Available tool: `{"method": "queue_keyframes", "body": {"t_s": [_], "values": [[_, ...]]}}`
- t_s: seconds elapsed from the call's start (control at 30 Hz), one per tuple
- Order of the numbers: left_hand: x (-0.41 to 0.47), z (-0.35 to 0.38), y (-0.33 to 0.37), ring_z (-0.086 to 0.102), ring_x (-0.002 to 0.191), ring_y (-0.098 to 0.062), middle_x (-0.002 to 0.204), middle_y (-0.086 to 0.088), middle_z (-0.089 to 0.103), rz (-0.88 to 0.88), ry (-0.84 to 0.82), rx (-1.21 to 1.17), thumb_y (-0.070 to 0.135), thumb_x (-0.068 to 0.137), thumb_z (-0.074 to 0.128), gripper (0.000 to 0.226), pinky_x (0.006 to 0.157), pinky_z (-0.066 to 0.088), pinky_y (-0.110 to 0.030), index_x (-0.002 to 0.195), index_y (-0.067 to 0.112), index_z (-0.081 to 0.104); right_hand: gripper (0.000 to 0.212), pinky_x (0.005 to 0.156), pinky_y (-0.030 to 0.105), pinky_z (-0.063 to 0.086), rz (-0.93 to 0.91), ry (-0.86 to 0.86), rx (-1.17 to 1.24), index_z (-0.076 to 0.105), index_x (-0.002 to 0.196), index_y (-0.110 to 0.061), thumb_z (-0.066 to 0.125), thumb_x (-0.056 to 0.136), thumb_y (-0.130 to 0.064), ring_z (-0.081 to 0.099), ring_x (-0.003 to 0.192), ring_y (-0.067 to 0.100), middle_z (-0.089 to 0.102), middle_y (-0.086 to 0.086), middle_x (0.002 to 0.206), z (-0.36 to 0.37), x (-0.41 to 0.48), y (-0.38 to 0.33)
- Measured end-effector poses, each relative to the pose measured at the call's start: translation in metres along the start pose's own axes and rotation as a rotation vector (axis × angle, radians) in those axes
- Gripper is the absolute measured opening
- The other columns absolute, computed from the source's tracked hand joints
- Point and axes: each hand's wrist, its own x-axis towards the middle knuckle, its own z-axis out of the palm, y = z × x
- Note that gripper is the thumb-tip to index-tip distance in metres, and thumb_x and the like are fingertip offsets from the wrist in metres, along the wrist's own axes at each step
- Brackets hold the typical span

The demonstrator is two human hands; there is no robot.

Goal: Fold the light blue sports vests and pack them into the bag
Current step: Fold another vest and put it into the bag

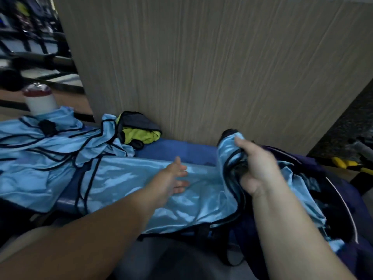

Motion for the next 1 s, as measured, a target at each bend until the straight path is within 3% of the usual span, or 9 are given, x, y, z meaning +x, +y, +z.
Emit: {"method": "queue_keyframes", "body": {"t_s": [0.07, 0.17, 0.33, 0.43, 0.53, 0.63, 0.77, 0.9, 1.0], "values": [[-0.001, -0.018, 0.002, 0.062, 0.075, -0.027, 0.109, -0.013, 0.060, -0.110, 0.000, -0.213, 0.064, 0.095, 0.032, 0.063, 0.065, 0.051, -0.037, 0.113, 0.007, 0.054, 0.008, 0.076, 0.036, 0.054, -0.056, -0.064, -0.204, 0.068, 0.094, -0.012, 0.064, 0.091, -0.019, 0.067, 0.080, 0.025, 0.070, 0.009, 0.084, 0.021, 0.006, 0.031], [-0.005, -0.039, 0.009, 0.060, 0.073, -0.028, 0.097, -0.015, 0.059, -0.173, -0.026, -0.254, 0.076, 0.087, 0.032, 0.080, 0.062, 0.051, -0.035, 0.115, 0.004, 0.054, 0.014, 0.096, 0.042, 0.051, -0.099, -0.274, -0.733, 0.071, 0.093, -0.024, 0.070, 0.084, -0.034, 0.068, 0.098, 0.019, 0.074, 0.001, 0.100, 0.037, 0.006, 0.076], [-0.011, -0.057, 0.016, 0.063, 0.104, -0.024, 0.109, -0.010, 0.064, -0.127, 0.001, 0.074, 0.061, 0.083, 0.060, 0.068, 0.093, 0.048, -0.041, 0.126, 0.010, 0.049, 0.033, 0.088, 0.028, 0.048, -0.041, -0.621, -1.166, 0.062, 0.124, -0.031, 0.066, 0.091, -0.038, 0.065, 0.091, 0.013, 0.071, 0.002, 0.101, 0.045, -0.007, 0.095], [-0.014, -0.057, 0.014, 0.055, 0.112, -0.021, 0.120, -0.005, 0.058, -0.017, 0.056, 0.478, 0.055, 0.072, 0.077, 0.077, 0.087, 0.046, -0.034, 0.131, 0.019, 0.043, 0.008, 0.080, 0.021, 0.046, -0.163, -0.482, -1.144, 0.071, 0.095, -0.029, 0.065, 0.093, -0.025, 0.062, 0.084, 0.008, 0.070, -0.004, 0.090, 0.039, 0.001, 0.083], [-0.013, -0.054, 0.012, 0.056, 0.110, -0.015, 0.123, 0.004, 0.056, 0.013, -0.005, 0.622, 0.040, 0.075, 0.080, 0.070, 0.083, 0.044, -0.026, 0.130, 0.029, 0.039, 0.019, 0.080, 0.022, 0.045, -0.246, -0.222, -1.199, 0.065, 0.076, -0.031, 0.064, 0.091, -0.020, 0.061, 0.081, 0.007, 0.066, -0.012, 0.079, 0.017, 0.014, 0.067], [-0.008, -0.050, 0.011, 0.063, 0.095, -0.014, 0.123, 0.001, 0.062, 0.132, 0.016, 0.596, 0.007, 0.084, 0.069, 0.051, 0.079, 0.052, -0.026, 0.127, 0.026, 0.048, 0.006, 0.078, 0.027, 0.042, -0.204, 0.014, -1.461, 0.062, 0.090, -0.029, 0.059, 0.092, -0.034, 0.062, 0.095, 0.020, 0.065, -0.007, 0.092, -0.008, 0.025, 0.050], [-0.006, -0.053, 0.012, 0.058, 0.079, -0.010, 0.123, 0.004, 0.059, 0.243, 0.090, 0.676, 0.001, 0.089, 0.059, 0.044, 0.060, 0.044, -0.017, 0.124, 0.025, 0.053, 0.059, 0.078, 0.033, 0.046, 0.094, 0.108, -1.698, 0.056, 0.117, -0.013, 0.063, 0.081, -0.059, 0.060, 0.102, 0.027, 0.063, 0.007, 0.115, -0.030, 0.032, 0.044], [-0.011, -0.056, 0.003, 0.034, 0.130, -0.017, 0.138, 0.010, 0.043, 0.302, 0.251, 1.292, 0.026, 0.091, 0.060, 0.041, 0.101, 0.032, -0.034, 0.128, 0.038, 0.050, 0.054, 0.073, 0.034, 0.059, 0.232, 0.044, -1.635, 0.062, 0.090, -0.009, 0.066, 0.079, -0.062, 0.068, 0.075, 0.021, 0.069, 0.005, 0.081, -0.036, 0.031, 0.049], [-0.014, -0.053, -0.004, 0.027, 0.134, -0.012, 0.136, 0.016, 0.045, 0.368, 0.280, 1.249, 0.034, 0.094, 0.055, 0.029, 0.104, 0.021, -0.037, 0.121, 0.041, 0.053, 0.051, 0.074, 0.035, 0.058, 0.216, 0.025, -1.624, 0.061, 0.088, -0.010, 0.067, 0.080, -0.060, 0.067, 0.078, 0.022, 0.067, 0.005, 0.086, -0.036, 0.033, 0.052]]}}
